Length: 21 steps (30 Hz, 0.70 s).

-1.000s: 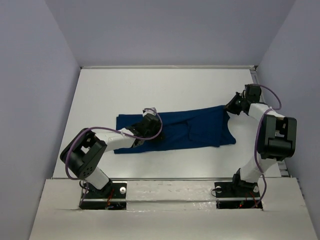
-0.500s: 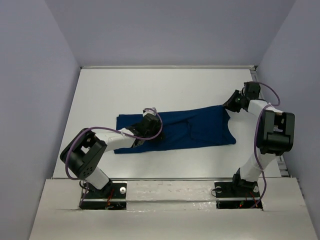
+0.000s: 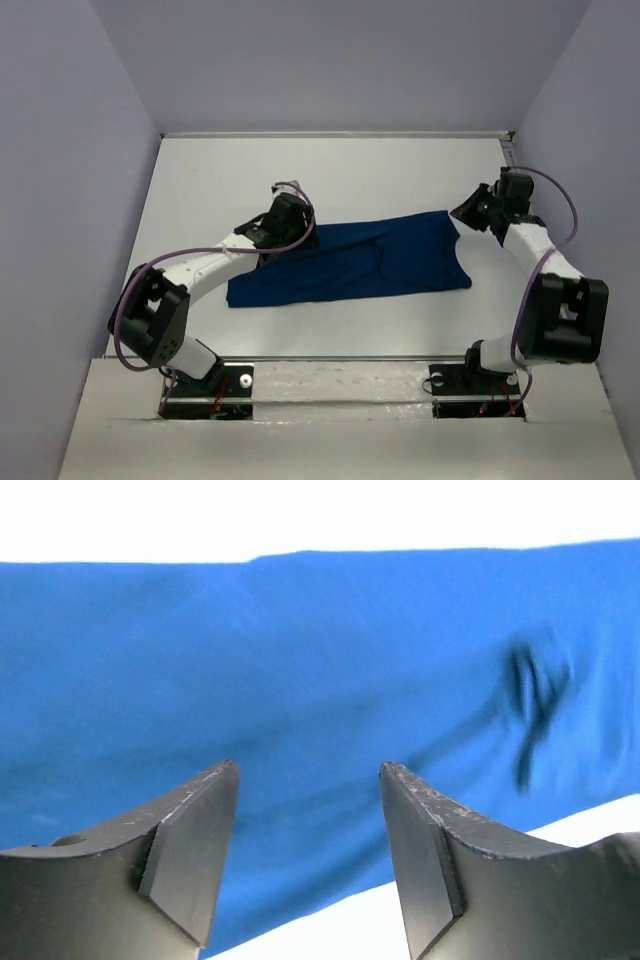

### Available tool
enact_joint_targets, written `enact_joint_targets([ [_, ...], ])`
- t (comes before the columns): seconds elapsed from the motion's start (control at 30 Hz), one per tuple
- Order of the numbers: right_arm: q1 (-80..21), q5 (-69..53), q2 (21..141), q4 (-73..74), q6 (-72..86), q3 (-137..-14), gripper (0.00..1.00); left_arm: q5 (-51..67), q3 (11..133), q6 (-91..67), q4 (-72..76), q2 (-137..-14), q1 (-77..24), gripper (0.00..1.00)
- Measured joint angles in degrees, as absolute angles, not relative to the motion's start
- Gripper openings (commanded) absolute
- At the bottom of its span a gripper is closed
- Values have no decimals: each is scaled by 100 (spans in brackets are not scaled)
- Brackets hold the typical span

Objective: Fold and stack the t-shirts
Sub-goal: Rotate the tshirt 90 degrees

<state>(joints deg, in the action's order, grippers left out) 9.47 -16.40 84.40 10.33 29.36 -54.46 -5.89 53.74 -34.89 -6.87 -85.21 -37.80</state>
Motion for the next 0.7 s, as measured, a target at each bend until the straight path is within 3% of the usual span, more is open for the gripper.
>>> enact_joint_targets([
  [0.13,554,-1758,7693,1004,3177,-4689,1,-523,5376,-3371,-646,-8536,-3013,59],
  [0.3,47,-1953,7577,1048,3612,-3872,0,-419,5218,-3262,-508,-8888,-2252,59],
  [0.7,30,-1601,7459,965,4694,-2749,0,56,4794,-3179,132,-9325,-888,58],
])
